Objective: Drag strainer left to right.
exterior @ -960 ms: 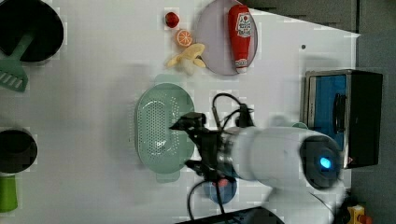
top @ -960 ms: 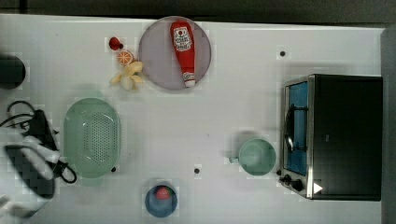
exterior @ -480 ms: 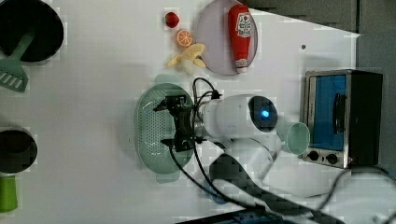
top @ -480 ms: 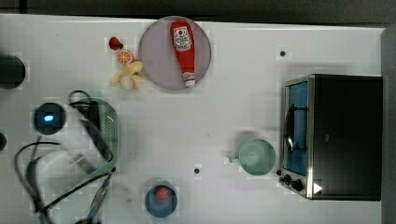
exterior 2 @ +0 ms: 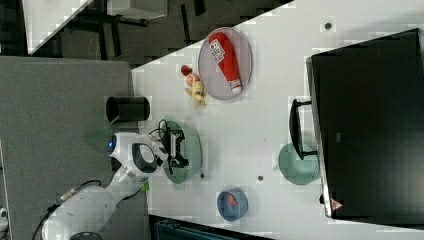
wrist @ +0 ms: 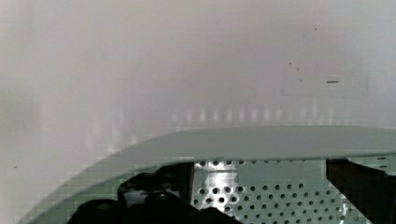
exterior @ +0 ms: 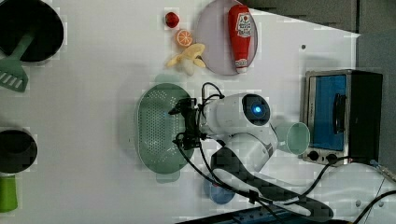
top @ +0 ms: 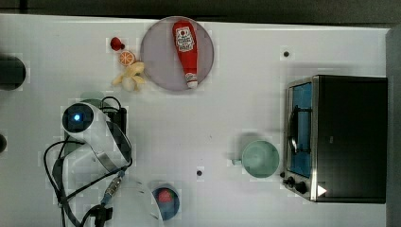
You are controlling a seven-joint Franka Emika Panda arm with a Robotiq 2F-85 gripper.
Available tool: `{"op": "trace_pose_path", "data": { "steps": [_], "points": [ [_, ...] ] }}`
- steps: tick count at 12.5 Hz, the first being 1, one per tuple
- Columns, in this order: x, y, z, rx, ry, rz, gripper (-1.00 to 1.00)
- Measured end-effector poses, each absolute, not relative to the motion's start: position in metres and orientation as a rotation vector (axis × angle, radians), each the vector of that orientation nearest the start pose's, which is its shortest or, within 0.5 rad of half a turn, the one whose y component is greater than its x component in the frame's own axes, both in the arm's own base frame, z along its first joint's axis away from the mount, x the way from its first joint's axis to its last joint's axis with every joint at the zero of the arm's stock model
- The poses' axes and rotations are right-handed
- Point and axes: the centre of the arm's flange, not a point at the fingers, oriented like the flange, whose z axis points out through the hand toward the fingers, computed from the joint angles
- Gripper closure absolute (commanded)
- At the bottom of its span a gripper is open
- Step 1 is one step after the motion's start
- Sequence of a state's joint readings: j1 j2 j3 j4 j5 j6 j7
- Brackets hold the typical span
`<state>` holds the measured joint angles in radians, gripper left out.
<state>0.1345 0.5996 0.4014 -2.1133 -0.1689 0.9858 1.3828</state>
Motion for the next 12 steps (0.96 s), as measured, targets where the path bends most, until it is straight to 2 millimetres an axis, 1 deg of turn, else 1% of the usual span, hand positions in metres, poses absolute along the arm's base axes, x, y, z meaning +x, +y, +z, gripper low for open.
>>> {"op": "trace_pose_path", "data": {
  "steps": [3, 5, 8, 11, 12],
  "points": [
    [0.473, 0.294, 0.144, -2.272, 2.204, 0.228, -1.0],
    [0.477, 0.291, 0.145, -2.249, 2.192, 0.2, -1.0],
    [0.474, 0.282, 0.141, -2.212, 2.237, 0.194, -1.0],
    [0.477, 0.275, 0.144, -2.219, 2.251, 0.165, -1.0],
    [0.479, 0.269, 0.142, -2.211, 2.257, 0.154, -1.0]
  ]
}}
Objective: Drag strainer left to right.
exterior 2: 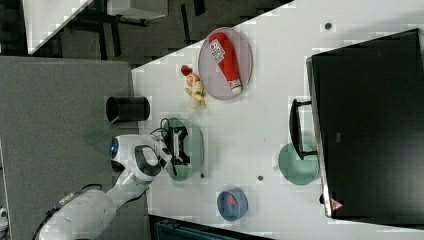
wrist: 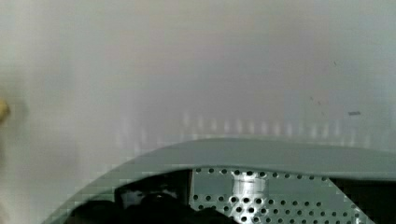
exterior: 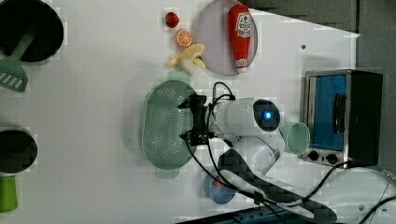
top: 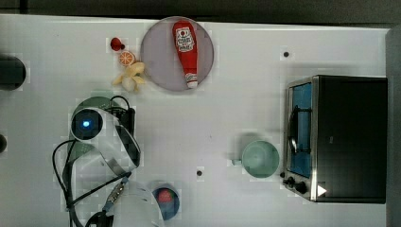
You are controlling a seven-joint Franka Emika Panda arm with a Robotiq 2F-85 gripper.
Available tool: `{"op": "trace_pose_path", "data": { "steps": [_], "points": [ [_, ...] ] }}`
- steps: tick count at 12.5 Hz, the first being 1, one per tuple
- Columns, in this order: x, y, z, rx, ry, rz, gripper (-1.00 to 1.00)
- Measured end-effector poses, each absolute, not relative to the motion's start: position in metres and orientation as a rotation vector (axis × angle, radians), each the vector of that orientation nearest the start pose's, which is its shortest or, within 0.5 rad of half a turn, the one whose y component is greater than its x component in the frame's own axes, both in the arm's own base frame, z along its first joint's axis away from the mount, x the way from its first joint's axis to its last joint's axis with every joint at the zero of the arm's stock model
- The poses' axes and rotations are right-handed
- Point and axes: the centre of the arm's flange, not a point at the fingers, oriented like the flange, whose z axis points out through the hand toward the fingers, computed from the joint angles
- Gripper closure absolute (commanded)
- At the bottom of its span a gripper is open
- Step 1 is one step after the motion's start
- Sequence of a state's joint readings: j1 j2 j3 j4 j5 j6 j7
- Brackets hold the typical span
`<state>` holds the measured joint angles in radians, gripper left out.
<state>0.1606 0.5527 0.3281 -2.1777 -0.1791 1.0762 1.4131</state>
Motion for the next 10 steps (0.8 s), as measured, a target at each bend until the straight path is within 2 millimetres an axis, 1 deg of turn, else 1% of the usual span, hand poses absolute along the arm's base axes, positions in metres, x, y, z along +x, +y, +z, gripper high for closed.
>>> {"op": "trace_pose_path", "data": {
  "steps": [2, 5, 7, 8, 10],
  "points": [
    [0.485, 0.258, 0.138, -2.132, 2.323, 0.175, -1.0],
    [0.473, 0.231, 0.14, -2.18, 2.361, 0.129, -1.0],
    [0.466, 0.21, 0.139, -2.164, 2.389, 0.118, -1.0],
    [0.465, 0.201, 0.137, -2.159, 2.404, 0.127, -1.0],
    [0.468, 0.186, 0.136, -2.18, 2.408, 0.136, -1.0]
  ]
}}
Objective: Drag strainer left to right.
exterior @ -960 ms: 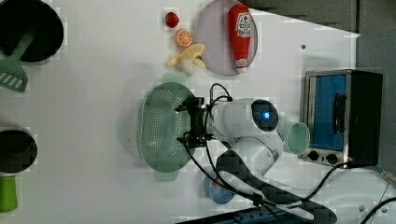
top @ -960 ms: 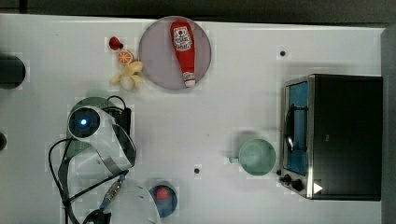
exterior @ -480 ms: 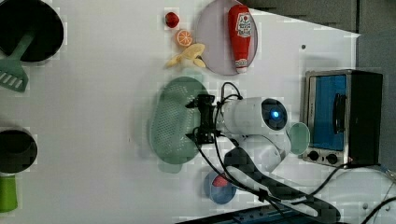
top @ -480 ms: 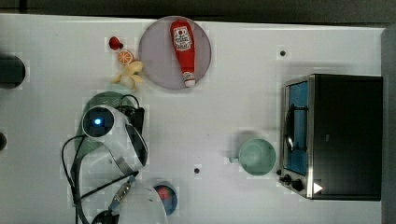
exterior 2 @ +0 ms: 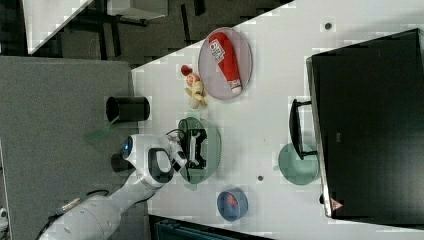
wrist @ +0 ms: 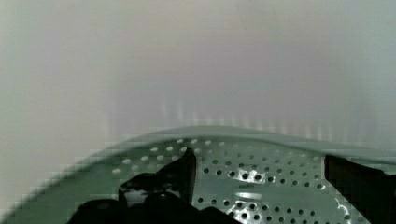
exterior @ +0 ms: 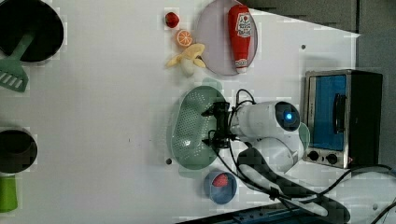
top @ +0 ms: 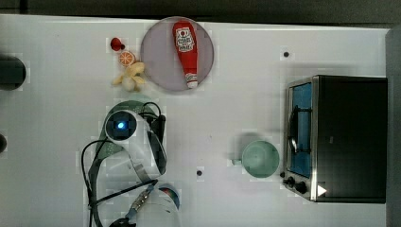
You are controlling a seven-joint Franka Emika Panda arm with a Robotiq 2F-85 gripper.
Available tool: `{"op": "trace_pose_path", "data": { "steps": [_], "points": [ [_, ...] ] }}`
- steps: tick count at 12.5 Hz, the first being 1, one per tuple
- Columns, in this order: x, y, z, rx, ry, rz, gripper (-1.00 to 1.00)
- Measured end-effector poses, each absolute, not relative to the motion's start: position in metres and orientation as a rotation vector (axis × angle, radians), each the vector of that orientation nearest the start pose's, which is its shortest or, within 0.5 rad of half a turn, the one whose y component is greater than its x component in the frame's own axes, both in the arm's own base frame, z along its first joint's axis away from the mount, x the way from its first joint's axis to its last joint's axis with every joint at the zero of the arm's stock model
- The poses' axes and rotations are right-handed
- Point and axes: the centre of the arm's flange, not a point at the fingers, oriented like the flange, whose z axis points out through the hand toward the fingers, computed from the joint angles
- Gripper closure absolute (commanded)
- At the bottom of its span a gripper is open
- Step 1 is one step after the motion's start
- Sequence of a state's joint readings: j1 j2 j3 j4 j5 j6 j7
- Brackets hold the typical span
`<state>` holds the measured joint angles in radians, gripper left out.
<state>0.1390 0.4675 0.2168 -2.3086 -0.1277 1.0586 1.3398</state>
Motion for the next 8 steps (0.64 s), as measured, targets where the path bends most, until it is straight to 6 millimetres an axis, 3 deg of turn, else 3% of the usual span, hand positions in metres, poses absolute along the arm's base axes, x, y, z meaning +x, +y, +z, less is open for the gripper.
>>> {"op": "trace_pose_path", "data": {
  "steps": [4, 8],
  "points": [
    [0.469, 0.156, 0.14, -2.249, 2.344, 0.088, -1.0],
    [0.469, 0.101, 0.136, -2.285, 2.365, 0.084, -1.0]
  ]
}}
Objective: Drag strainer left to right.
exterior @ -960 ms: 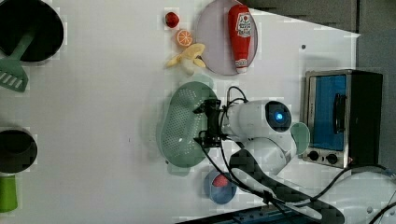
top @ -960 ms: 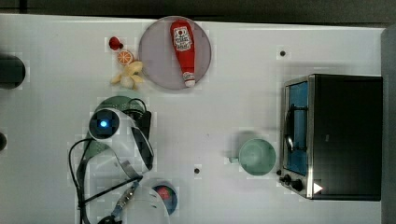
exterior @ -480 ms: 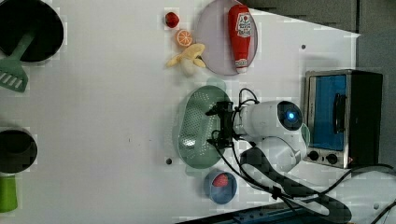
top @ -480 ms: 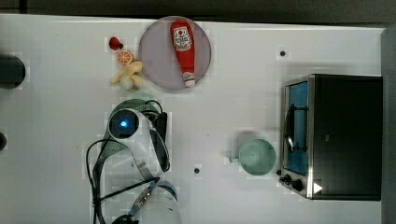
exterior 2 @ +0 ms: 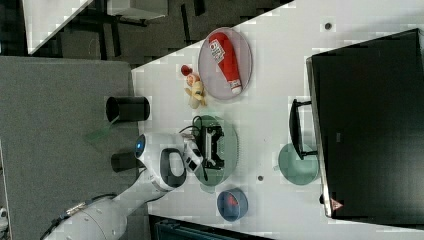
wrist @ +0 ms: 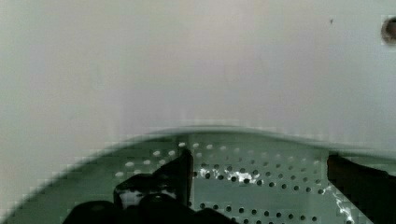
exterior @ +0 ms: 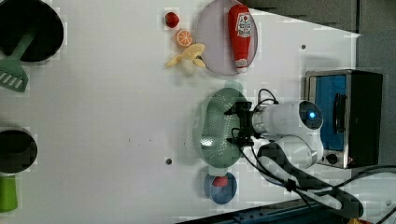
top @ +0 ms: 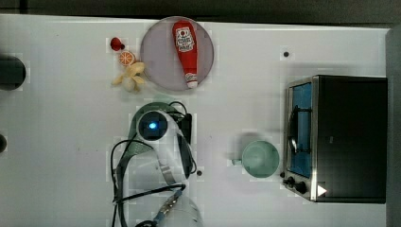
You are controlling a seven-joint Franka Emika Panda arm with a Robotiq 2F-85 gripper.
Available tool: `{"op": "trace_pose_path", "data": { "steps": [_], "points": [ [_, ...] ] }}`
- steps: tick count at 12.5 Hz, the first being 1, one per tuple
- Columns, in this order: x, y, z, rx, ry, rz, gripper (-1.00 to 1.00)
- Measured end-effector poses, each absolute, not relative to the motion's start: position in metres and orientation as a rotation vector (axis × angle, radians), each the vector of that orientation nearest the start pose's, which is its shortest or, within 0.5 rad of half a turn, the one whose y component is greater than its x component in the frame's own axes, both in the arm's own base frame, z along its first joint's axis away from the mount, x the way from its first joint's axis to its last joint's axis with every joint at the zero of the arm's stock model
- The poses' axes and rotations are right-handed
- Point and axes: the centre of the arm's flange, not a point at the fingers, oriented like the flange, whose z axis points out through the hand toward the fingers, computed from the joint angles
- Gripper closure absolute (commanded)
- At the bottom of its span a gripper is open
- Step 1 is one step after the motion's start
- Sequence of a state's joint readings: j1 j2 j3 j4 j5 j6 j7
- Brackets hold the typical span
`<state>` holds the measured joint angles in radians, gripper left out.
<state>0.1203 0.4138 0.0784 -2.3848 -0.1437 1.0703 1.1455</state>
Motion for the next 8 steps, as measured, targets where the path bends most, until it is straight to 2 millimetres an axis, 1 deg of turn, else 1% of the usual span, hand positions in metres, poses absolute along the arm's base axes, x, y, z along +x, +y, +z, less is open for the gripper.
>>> {"op": "trace_pose_path", "data": {
  "steps": [2, 4, 6, 8],
  "points": [
    [0.476, 0.073, 0.137, -2.32, 2.341, 0.066, -1.0],
    [0.487, 0.04, 0.142, -2.272, 2.355, 0.017, -1.0],
    [0.487, 0.007, 0.142, -2.255, 2.396, 0.019, -1.0],
    [0.482, -0.016, 0.141, -2.223, 2.441, 0.021, -1.0]
  ]
}}
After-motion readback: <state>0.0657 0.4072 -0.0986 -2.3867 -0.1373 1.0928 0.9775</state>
